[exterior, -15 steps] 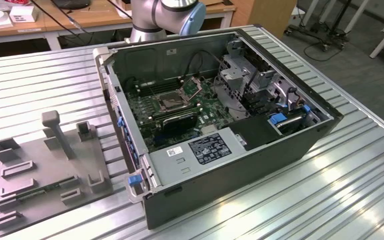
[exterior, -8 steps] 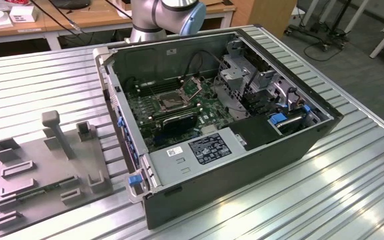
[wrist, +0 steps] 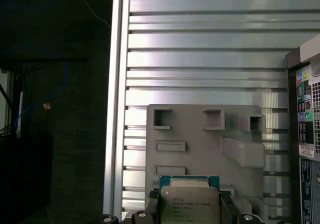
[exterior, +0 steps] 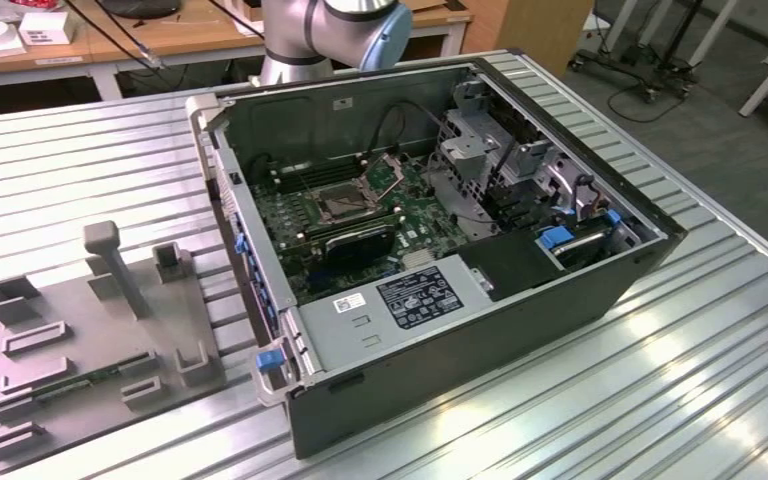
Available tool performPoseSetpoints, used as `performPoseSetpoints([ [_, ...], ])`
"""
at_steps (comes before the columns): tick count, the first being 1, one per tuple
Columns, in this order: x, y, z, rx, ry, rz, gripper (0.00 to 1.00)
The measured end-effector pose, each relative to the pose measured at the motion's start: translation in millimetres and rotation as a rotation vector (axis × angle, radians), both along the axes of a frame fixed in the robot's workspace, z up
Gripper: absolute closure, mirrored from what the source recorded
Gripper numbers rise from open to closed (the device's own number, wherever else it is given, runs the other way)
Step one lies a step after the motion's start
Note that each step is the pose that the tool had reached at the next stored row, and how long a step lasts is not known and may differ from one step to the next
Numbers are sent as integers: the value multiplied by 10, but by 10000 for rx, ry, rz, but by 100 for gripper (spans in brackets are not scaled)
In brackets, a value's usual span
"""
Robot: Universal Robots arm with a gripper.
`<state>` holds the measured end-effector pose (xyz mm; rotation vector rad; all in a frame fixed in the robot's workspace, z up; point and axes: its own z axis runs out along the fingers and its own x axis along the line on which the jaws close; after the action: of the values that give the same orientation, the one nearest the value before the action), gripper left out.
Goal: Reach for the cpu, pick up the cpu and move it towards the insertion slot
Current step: 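Pick up the cpu and move it towards the insertion slot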
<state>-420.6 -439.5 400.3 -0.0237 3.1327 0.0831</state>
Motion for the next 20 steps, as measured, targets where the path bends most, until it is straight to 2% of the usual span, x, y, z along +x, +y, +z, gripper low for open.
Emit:
performPoseSetpoints([
  [2,15,0,0,0,1,1,46],
  [3,97,0,-4,0,0,0,46],
  [5,123,0,-6,0,0,0,46],
  [16,195,0,-9,0,0,0,46],
  [20,245,0,-12,0,0,1,46],
])
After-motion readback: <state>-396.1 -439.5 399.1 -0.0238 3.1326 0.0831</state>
